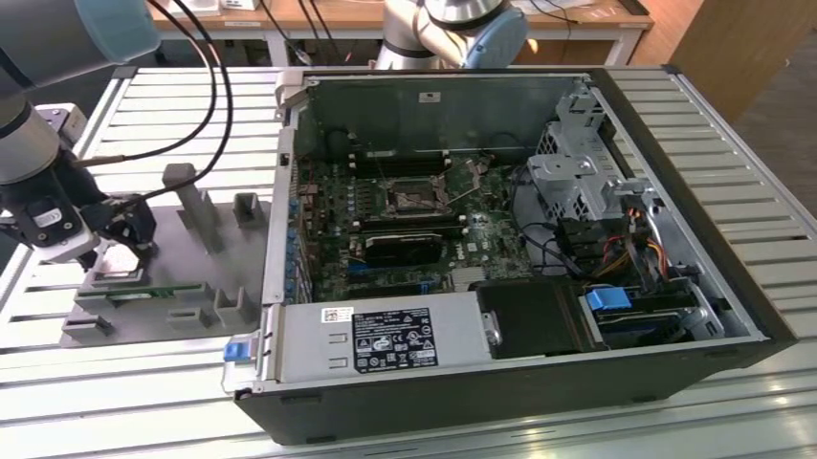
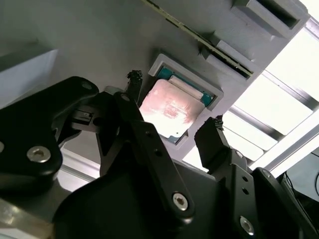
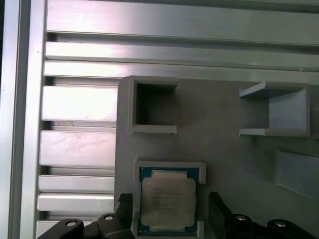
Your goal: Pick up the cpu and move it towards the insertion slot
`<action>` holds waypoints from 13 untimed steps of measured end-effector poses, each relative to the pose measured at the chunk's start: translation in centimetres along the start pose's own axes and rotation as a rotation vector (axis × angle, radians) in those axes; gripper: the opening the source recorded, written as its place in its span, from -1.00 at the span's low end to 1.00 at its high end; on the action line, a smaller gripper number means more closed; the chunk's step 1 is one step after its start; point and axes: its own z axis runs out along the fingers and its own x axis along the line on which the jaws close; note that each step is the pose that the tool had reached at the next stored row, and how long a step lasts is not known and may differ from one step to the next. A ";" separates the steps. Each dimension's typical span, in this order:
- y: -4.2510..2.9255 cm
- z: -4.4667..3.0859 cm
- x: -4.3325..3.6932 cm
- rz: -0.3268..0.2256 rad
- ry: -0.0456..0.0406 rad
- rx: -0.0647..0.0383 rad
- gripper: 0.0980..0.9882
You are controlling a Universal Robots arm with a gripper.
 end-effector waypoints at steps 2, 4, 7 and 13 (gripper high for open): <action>0.03 0.25 0.01 -0.001 0.0001 0.000 0.37; 0.03 0.52 0.03 -0.001 0.0001 0.000 0.37; 0.03 0.58 0.03 -0.001 0.0002 0.000 0.37; 0.04 0.59 0.03 -0.001 0.0001 -0.001 0.33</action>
